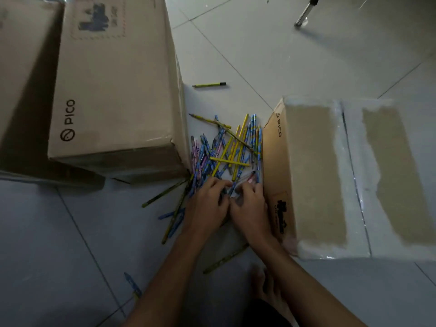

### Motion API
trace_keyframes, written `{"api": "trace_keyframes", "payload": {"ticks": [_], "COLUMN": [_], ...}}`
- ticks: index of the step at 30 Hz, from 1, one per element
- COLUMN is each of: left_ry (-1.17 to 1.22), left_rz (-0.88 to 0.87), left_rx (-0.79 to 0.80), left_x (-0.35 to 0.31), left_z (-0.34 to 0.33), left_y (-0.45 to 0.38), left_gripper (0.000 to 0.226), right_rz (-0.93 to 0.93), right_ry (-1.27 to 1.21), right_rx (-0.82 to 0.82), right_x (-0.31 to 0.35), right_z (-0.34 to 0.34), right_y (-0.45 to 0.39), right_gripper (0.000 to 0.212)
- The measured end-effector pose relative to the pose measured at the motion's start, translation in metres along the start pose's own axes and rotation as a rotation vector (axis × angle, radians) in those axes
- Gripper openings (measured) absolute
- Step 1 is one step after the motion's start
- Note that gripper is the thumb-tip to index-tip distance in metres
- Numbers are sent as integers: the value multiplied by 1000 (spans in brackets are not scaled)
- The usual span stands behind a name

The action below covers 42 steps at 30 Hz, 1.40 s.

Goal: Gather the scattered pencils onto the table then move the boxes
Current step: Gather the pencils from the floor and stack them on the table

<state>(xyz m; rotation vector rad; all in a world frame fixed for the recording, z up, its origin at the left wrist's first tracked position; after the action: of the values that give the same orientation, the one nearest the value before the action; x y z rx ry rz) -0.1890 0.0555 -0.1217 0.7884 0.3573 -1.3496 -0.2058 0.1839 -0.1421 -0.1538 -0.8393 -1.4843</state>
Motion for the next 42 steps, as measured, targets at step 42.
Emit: {"api": "trace_keyframes", "payload": {"ticks": [42], "left_ry": [190], "left_rz": [171], "left_rx": [-27], "left_x": [110], "left_z": [33], "left_y": [39], "left_gripper": [24], "right_rz": [531], "right_ry": [408], "right_rx": [350], "right_x": [60], "right_z": [-43], "right_y": [13], "right_gripper": [22]}}
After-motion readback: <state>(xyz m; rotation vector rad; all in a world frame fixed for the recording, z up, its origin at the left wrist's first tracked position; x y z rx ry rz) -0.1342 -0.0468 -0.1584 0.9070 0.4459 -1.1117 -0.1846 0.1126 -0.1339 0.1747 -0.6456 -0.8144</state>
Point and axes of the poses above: each hand's wrist, its own y-axis away from the middle knuckle, its own z-axis out of the back of the hand, x = y × z, the point moved 10 cm from there along -y, towards the middle knuckle, and after that the axes turned 9 degrees about x, right-handed, at the moved point
